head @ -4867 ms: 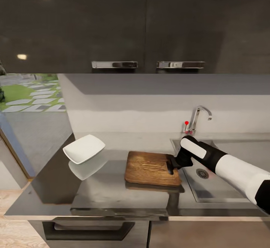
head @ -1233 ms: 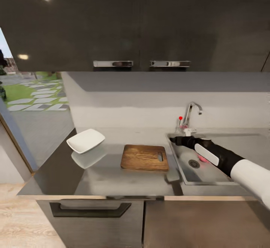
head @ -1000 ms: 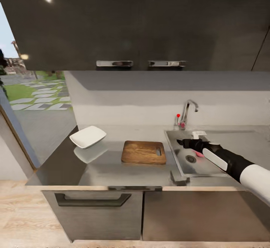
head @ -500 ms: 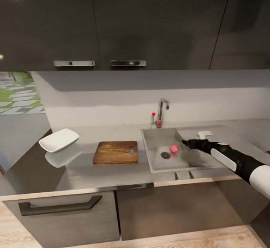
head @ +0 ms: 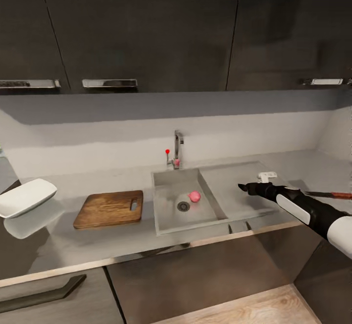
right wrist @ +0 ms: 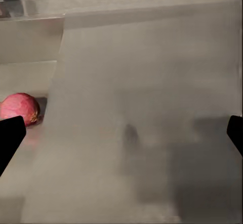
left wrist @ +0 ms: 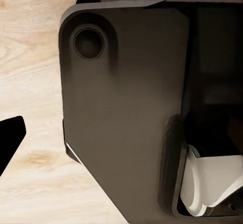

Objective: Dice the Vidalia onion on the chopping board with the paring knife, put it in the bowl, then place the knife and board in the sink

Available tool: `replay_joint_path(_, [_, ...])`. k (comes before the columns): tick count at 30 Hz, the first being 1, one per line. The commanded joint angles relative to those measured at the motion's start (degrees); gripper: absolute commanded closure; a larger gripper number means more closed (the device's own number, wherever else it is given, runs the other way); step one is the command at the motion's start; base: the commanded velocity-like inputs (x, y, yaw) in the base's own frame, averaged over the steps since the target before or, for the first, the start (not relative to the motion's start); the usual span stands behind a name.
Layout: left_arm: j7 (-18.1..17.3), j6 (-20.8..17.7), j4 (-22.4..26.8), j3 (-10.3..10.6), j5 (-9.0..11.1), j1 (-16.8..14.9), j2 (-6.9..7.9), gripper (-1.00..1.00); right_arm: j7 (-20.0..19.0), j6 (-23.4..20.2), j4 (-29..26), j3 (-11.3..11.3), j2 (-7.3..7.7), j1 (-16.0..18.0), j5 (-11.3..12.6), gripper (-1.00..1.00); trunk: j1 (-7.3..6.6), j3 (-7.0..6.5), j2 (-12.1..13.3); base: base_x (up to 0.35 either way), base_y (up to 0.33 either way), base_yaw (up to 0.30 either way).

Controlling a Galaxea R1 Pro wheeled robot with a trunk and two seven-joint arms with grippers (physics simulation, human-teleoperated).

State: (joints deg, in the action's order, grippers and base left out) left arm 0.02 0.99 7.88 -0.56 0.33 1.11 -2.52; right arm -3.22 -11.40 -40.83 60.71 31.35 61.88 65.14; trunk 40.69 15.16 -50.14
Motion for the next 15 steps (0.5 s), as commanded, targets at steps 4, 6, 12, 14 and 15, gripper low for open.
replay_joint_path(4, [0.0, 0.1, 0.1, -0.1, 0.0, 0.0, -0.04, -1.0, 0.0, -0.1, 0.0, 0.3, 0.03, 0.1, 0.3, -1.0, 0.03, 0.07, 0.0, 0.142, -0.29, -0.01])
replay_joint_path(6, [0.0, 0.1, 0.1, -0.1, 0.0, 0.0, -0.09, -1.0, 0.0, -0.1, 0.0, 0.3, 0.03, 0.1, 0.3, -1.0, 0.03, 0.07, 0.0, 0.141, -0.29, -0.003])
replay_joint_path(12, [0.0, 0.1, 0.1, -0.1, 0.0, 0.0, -0.12, -1.0, 0.0, -0.1, 0.0, 1.6, -0.05, 0.1, 0.3, -1.0, 0.03, 0.07, 0.0, 0.14, -0.29, -0.001])
replay_joint_path(14, [0.0, 0.1, 0.1, -0.1, 0.0, 0.0, -0.12, -1.0, -0.1, -0.1, 0.0, 1.8, -0.09, 0.1, 0.3, -1.0, 0.03, 0.07, 0.0, 0.139, -0.29, 0.0])
replay_joint_path(15, [0.0, 0.1, 0.1, -0.1, 0.0, 0.0, -0.12, -1.0, -0.1, -0.1, 0.0, 1.9, -0.11, 0.1, 0.3, -1.0, 0.03, 0.07, 0.0, 0.138, -0.29, 0.0])
